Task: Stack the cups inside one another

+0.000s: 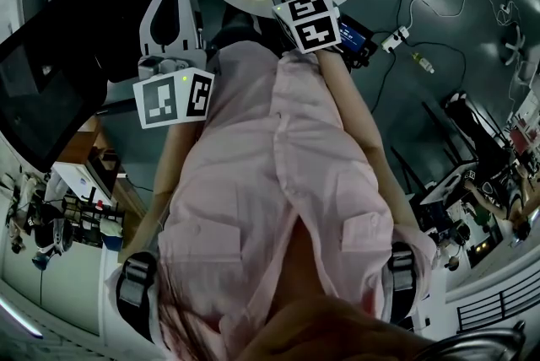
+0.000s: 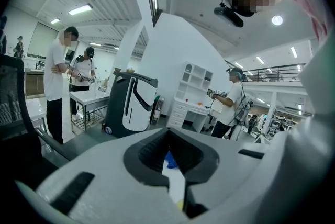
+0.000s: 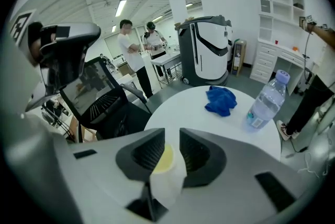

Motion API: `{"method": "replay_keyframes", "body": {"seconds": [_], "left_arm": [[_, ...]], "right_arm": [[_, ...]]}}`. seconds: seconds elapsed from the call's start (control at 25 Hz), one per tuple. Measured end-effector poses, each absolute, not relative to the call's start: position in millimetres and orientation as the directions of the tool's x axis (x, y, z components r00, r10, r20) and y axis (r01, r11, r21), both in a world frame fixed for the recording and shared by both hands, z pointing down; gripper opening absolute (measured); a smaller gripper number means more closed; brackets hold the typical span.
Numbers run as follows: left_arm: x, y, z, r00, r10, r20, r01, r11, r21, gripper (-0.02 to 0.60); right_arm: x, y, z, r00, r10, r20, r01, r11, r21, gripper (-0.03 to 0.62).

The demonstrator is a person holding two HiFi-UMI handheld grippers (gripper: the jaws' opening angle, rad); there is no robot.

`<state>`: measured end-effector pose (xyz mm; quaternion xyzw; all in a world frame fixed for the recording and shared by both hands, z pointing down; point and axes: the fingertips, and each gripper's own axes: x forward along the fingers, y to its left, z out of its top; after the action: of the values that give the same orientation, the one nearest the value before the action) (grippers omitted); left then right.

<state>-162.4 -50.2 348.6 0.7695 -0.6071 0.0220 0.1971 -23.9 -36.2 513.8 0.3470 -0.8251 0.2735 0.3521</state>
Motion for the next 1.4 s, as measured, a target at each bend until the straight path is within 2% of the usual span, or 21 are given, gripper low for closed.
{"method": "replay_keyframes", "body": {"seconds": [0.8, 1.4], "left_arm": [[-174.8, -52.2, 350.1, 0.245, -0.925, 0.292, -0.948, -0.165, 0.272, 0.015], [-183.9, -49.8, 351.4, 0.222, -0.926, 0.304, -0.951, -0.138, 0.275, 0.015]], "right_arm": [[-23.0, -22.3, 576.9, -0.449, -0.214, 0.868, -0.768, 0.589, -0.252, 0.094], [-15.9, -20.7, 620.1, -0.351, -0.124, 0.928, -0.759, 0.619, -0.204, 0.094]]}}
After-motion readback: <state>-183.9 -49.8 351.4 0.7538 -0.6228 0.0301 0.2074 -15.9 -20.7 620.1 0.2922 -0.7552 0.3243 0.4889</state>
